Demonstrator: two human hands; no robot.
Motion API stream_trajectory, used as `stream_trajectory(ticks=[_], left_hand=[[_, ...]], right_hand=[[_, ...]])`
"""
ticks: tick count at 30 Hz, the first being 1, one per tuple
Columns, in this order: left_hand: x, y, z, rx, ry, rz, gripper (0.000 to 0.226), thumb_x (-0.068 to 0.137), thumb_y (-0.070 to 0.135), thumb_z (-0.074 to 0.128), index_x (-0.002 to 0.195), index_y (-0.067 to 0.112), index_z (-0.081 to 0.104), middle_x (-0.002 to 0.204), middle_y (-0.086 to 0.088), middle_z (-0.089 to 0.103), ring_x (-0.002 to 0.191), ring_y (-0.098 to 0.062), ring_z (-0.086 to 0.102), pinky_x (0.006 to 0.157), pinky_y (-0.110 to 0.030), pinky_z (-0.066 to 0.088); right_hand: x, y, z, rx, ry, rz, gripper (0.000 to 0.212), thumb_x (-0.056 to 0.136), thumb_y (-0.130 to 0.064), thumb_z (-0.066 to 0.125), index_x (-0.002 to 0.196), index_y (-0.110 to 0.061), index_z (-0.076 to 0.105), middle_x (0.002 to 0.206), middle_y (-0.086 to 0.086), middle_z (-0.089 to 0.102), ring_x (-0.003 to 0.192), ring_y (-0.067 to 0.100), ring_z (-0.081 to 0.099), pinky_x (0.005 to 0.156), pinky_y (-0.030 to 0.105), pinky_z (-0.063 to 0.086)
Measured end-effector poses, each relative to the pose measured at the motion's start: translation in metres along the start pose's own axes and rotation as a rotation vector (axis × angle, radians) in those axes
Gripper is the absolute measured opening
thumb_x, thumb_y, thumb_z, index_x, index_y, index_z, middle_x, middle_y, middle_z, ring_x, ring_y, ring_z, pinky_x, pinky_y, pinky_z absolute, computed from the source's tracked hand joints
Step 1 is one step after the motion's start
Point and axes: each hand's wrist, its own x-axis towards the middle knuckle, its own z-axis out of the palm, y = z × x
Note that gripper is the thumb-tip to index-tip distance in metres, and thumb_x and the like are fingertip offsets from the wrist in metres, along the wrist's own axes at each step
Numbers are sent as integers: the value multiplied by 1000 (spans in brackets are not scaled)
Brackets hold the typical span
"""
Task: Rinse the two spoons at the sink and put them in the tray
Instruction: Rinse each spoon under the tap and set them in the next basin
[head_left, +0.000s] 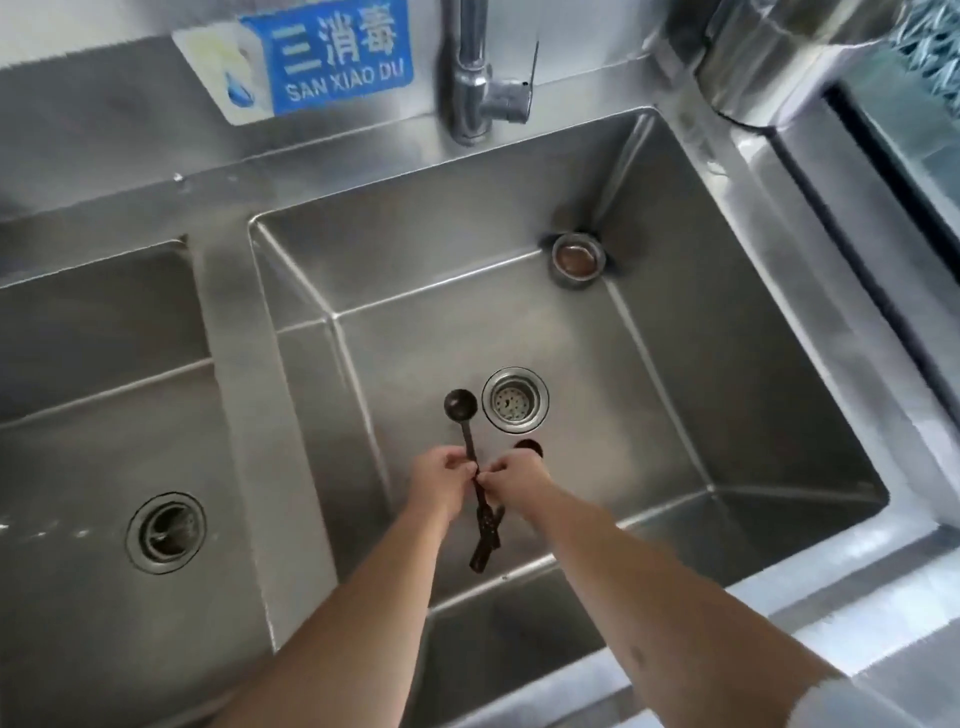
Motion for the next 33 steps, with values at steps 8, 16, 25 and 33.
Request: stream_trajectory(ticks=[8, 16, 25, 33], left_hand=[[53, -31, 17, 127, 143, -110, 26, 83, 9, 67, 109, 12, 72, 102, -8, 74, 92, -19, 67, 82, -25, 50], [62, -44, 22, 217, 152, -183, 16, 79, 18, 70, 94, 20, 73, 89, -1, 75, 75, -15, 66, 68, -22, 51], [39, -16, 12, 372, 96, -156, 52, 81, 33, 68, 129, 24, 52, 125, -5, 62, 113, -28, 58, 88, -37, 49], [-43, 63, -91, 1000, 215, 702, 58, 82, 29, 61, 132, 20, 33, 135, -13, 47, 126, -33, 43, 89, -47, 49]], right_hand=[[60, 6, 29, -162, -47, 2, 18, 82, -24, 65, 64, -21, 66, 67, 0, 69, 72, 18, 63, 58, 23, 39], [76, 9, 40, -261, -39, 77, 20, 87, -20, 60, 93, -10, 77, 97, 13, 76, 99, 29, 67, 82, 32, 54], [42, -9, 33, -290, 59, 66, 25, 91, -21, 53, 101, -6, 71, 101, 15, 72, 101, 32, 65, 73, 31, 49], [-62, -79, 6, -315, 116, -333, 51, 85, -28, 40, 135, -35, 44, 125, 2, 65, 112, 26, 62, 81, 37, 51]])
